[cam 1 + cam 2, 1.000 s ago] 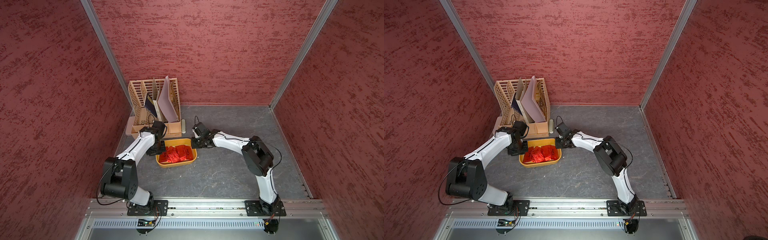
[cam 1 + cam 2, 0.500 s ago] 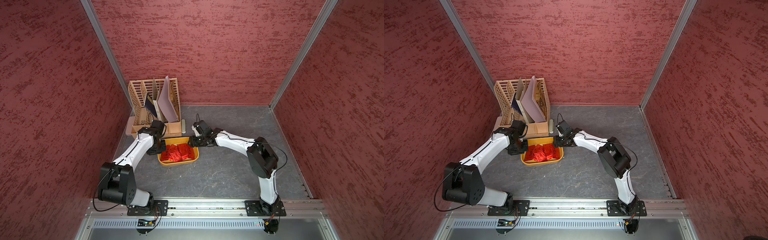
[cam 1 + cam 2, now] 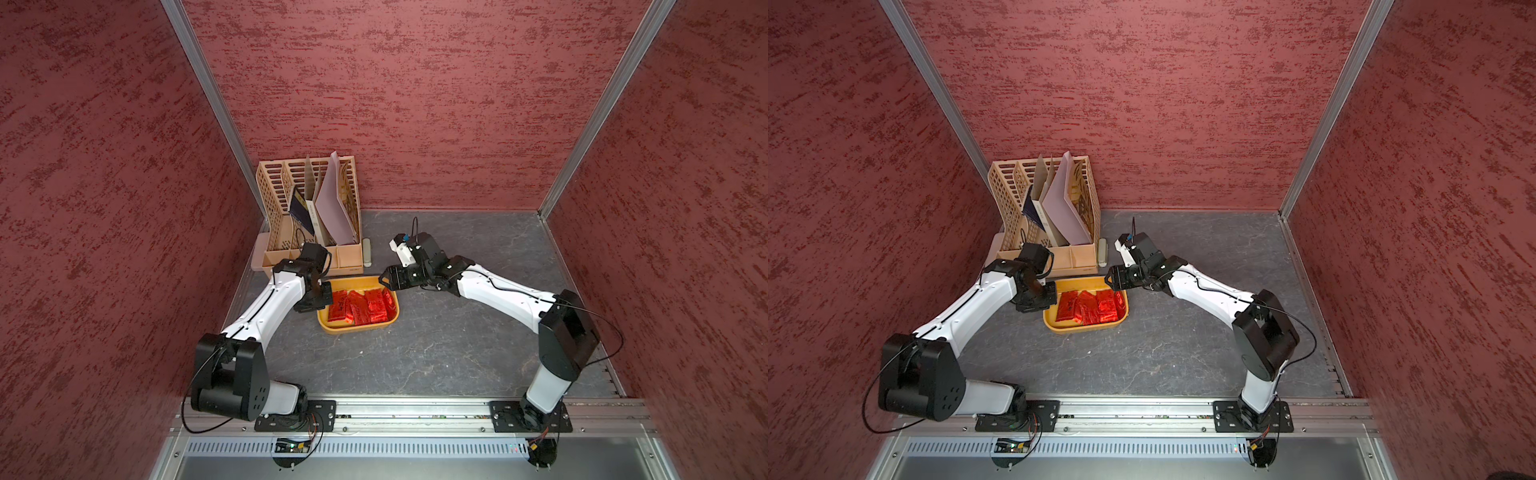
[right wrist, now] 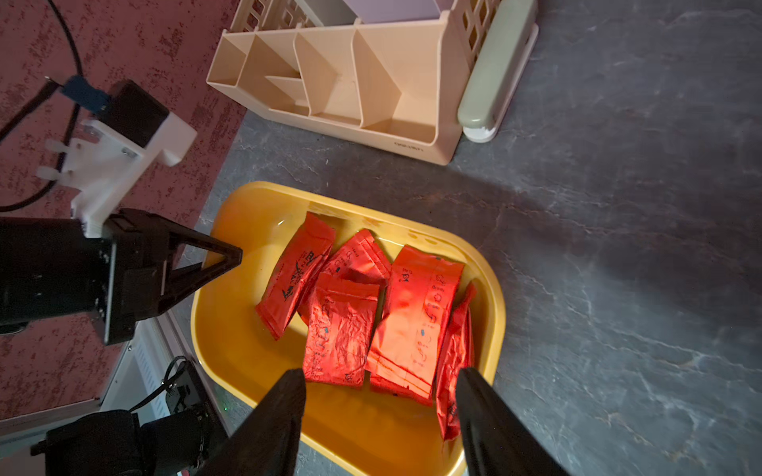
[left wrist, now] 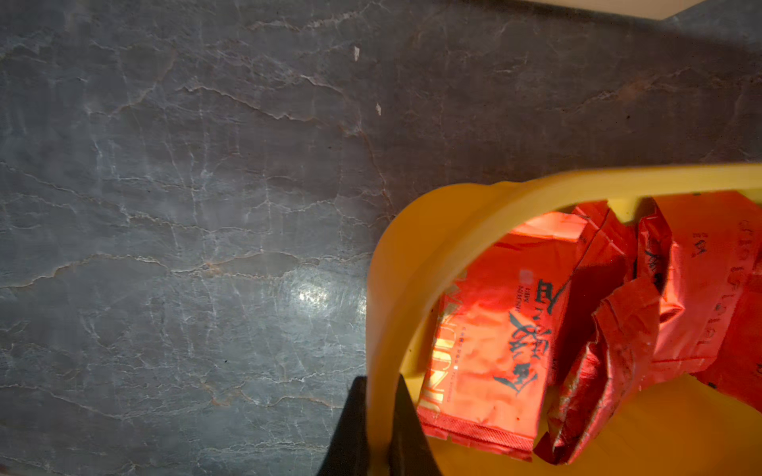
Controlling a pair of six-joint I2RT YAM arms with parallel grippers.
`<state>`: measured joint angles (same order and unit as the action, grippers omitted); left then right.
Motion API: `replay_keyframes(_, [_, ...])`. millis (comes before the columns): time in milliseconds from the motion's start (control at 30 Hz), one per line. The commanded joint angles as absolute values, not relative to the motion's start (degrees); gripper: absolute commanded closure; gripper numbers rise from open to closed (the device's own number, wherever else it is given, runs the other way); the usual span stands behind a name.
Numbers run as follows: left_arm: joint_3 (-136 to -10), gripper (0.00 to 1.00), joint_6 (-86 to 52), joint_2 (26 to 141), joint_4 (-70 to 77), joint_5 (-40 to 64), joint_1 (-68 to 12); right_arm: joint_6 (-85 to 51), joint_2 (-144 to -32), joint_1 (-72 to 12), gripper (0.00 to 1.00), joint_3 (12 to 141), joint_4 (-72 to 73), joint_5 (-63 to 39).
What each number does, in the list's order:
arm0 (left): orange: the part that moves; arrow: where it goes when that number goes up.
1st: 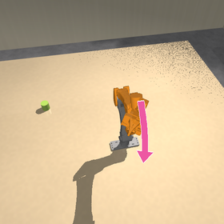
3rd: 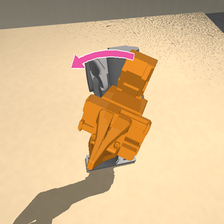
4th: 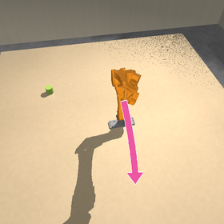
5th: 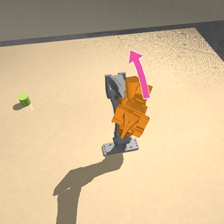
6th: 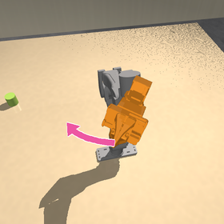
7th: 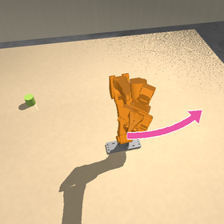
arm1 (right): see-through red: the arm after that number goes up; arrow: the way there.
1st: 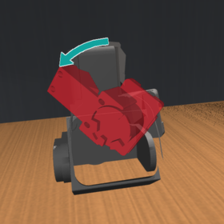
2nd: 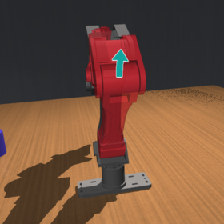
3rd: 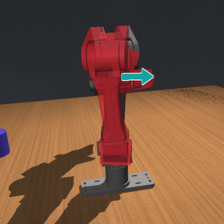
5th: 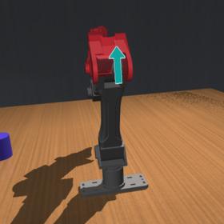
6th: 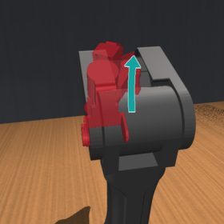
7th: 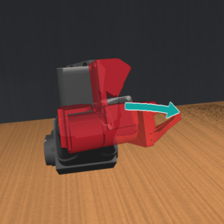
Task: Take the tea bags out of the storage box
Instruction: Pick up the tea bag from the storage box.
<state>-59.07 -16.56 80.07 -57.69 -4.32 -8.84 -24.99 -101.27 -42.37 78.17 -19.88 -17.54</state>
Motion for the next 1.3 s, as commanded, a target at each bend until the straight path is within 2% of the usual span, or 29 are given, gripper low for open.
replay_keyframes(0, [-58.5,1.00,-15.7,78.4,-56.5,-3.6,-8.2,-24.6,-104.2,-42.6,0.37,78.1,-17.0,-22.4])
replay_keyframes(100, [-58.4,1.00,-15.6,78.2,-56.2,-2.8,-7.4,-24.8,-107.4,-43.7,0.40,78.9,-14.4,-28.7])
replay_keyframes(433, [-58.4,1.00,-15.9,78.7,-56.5,-3.3,-6.9,-29.6,-118.8,-45.8,0.53,84.4,-12.4,-33.7])
replay_keyframes(967, [-58.7,1.00,-16.3,79.9,-56.9,-4.2,-6.4,-31.3,-124.8,-47.1,0.53,89.3,-13.4,-36.3])
replay_keyframes(1000, [-58.6,1.00,-16.3,79.9,-57.0,-4.1,-6.4,-31.3,-124.6,-47.0,0.55,89.3,-13.4,-36.3])
replay_keyframes(1267, [-58.6,1.00,-16.3,80.0,-57.0,-4.2,-6.3,-31.6,-122.3,-47.2,0.89,87.7,-11.1,-35.9])
